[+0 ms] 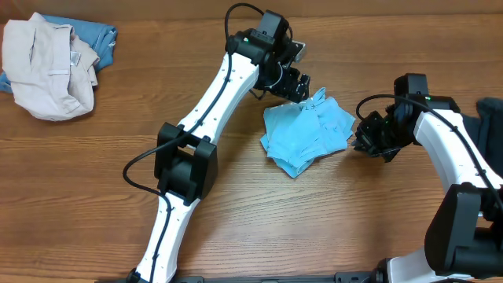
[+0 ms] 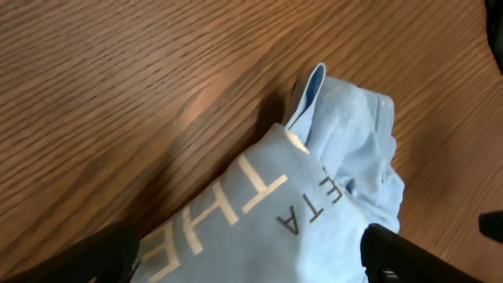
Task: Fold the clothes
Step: 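Grasp the light-blue shirt bundle with both grippers from either side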
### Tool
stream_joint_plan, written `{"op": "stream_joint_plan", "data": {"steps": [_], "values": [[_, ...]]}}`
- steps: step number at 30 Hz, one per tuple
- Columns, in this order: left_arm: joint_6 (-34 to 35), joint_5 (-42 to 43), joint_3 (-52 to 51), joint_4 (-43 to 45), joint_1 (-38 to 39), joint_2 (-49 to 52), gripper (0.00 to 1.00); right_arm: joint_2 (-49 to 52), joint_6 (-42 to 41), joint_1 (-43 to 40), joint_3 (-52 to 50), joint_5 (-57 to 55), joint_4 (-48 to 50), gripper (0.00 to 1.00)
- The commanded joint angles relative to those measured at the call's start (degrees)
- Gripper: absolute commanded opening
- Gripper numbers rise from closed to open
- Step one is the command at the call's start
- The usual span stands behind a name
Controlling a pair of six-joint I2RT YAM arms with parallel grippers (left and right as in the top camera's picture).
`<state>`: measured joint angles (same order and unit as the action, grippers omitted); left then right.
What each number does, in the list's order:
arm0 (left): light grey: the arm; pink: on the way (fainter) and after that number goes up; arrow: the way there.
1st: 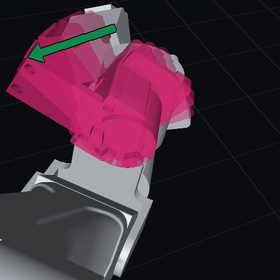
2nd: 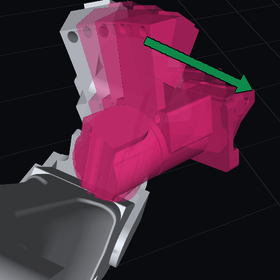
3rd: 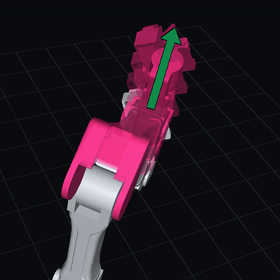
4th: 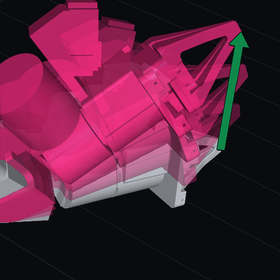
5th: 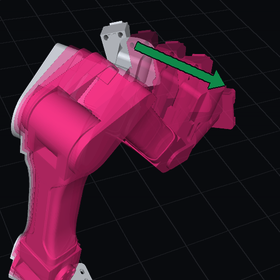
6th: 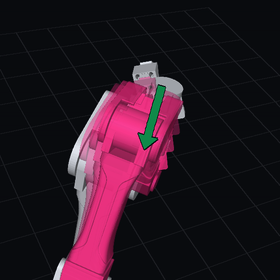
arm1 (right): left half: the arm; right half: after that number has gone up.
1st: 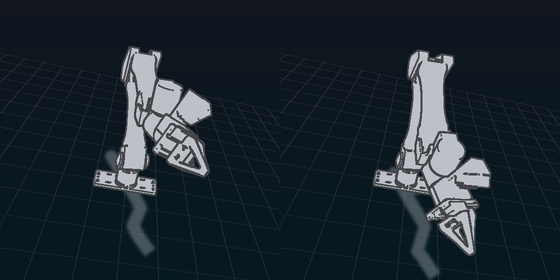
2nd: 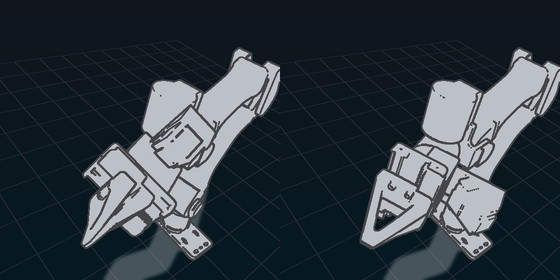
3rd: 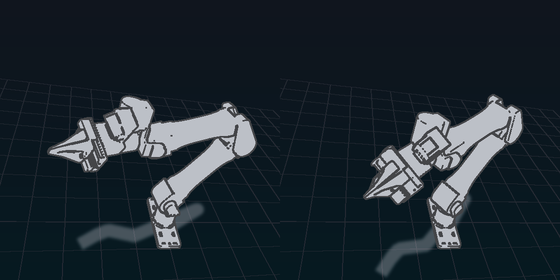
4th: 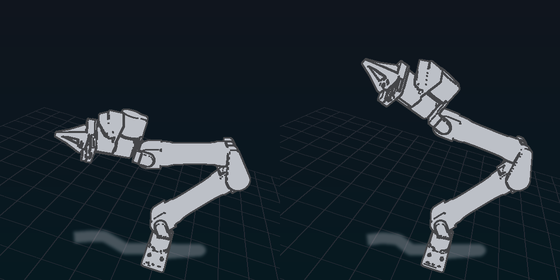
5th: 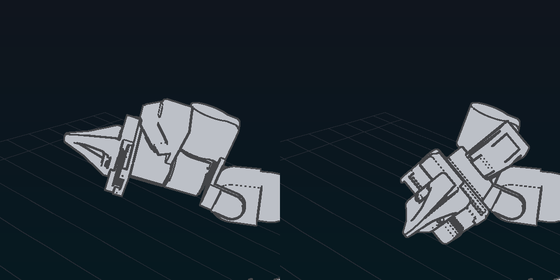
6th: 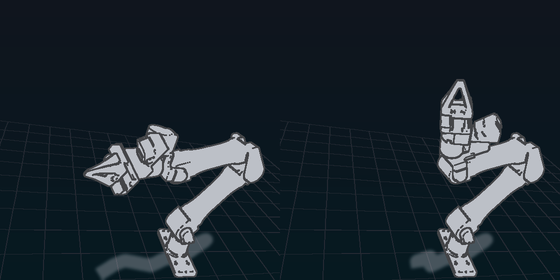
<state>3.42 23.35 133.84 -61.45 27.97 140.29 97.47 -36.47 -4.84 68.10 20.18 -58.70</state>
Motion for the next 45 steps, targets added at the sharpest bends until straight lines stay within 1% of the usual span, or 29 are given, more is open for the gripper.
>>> {"op": "stream_joint_plan", "data": {"steps": [1, 5, 9, 12, 15, 17, 18, 21, 23, 27, 29, 31, 33, 36, 38, 40, 41, 42, 44, 45], "values": [[3.1, -0.4, 0.1, 0.8, 0.1, 3.6, 0.92, -1.4, -0.3, 0.0, 0.9, 0.5, -0.7, 0.14], [3.0, -0.3, 0.1, -0.2, 0.1, 6.1, 0.93, -1.4, -0.3, 0.0, 0.9, 0.5, -0.9, 0.14], [3.0, 3.6, 0.1, -3.9, 0.2, 6.4, 0.95, -1.4, -0.3, 0.0, 0.9, 0.5, -1.0, 0.14], [3.0, 4.0, 0.1, -8.8, 0.2, 6.4, 0.96, -1.4, -0.3, 0.0, 0.9, 0.5, -1.1, 0.14], [0.0, 11.4, 0.1, -13.5, 0.3, 6.5, 0.97, -1.4, -0.3, 0.0, 0.9, 0.5, -1.3, 0.14], [0.0, 12.2, 0.1, -16.6, 0.3, 6.5, 0.98, -1.4, -0.3, 0.0, 0.9, 0.5, -1.7, 0.14], [0.0, 12.6, 0.1, -18.7, 0.3, 6.5, 0.97, -1.4, -0.3, 0.0, 0.9, 0.5, -1.9, 0.14], [-0.1, 13.7, 0.1, -21.4, 0.3, 6.5, 0.95, -1.4, -0.3, 0.0, 0.9, 0.5, -2.1, 0.14], [-1.9, 17.7, 0.1, -26.3, 0.5, 6.5, 0.91, -1.4, -0.3, 0.0, 0.9, 0.5, -2.1, 0.14], [-2.6, 21.1, 0.1, -33.1, 2.5, 6.5, 0.92, -1.4, -0.3, -0.1, 0.9, 0.5, -1.6, 0.14], [-2.6, 21.1, 0.1, -32.0, 4.2, 6.5, 0.96, -1.4, -0.3, -0.1, 0.9, 0.4, -1.0, 0.14], [-0.7, 21.0, 0.2, -28.6, 4.1, 6.4, 0.97, -1.4, -0.3, -0.1, 0.9, -0.1, -1.0, 0.14], [1.0, 21.0, 0.2, -25.8, 1.9, 6.3, 0.98, -1.4, -0.3, -0.1, 0.9, -0.2, -1.0, 0.15], [2.7, 18.2, 0.2, -26.7, -1.3, 6.3, 0.99, -1.4, -0.3, -0.1, 0.9, -0.2, -0.8, 0.15], [2.8, 17.5, 0.2, -29.1, -2.8, 6.3, 0.99, -1.4, -0.4, -0.1, 0.9, -0.2, -0.3, 0.15], [2.4, 13.6, 0.2, -29.2, -3.7, 6.3, 1.0, -1.4, -2.5, -0.1, 0.9, -0.6, -0.5, 0.15], [1.8, 10.5, 0.2, -26.7, -4.3, 6.3, 1.0, -1.4, -2.6, -0.1, 0.9, -0.6, -0.3, 0.15], [-0.4, 10.4, 0.2, -23.0, -4.7, 6.3, 1.0, -1.4, -2.5, -0.1, 0.9, -0.6, -0.3, 0.16], [-2.6, 10.3, 0.1, -20.5, -4.2, 6.3, 1.0, -1.4, -2.5, -0.1, 0.9, -0.6, -0.6, 0.22], [-3.5, 10.4, 0.1, -19.5, -3.5, 6.5, 1.0, -1.4, -2.5, -0.1, 0.9, -0.6, -0.8, 0.33]]}}
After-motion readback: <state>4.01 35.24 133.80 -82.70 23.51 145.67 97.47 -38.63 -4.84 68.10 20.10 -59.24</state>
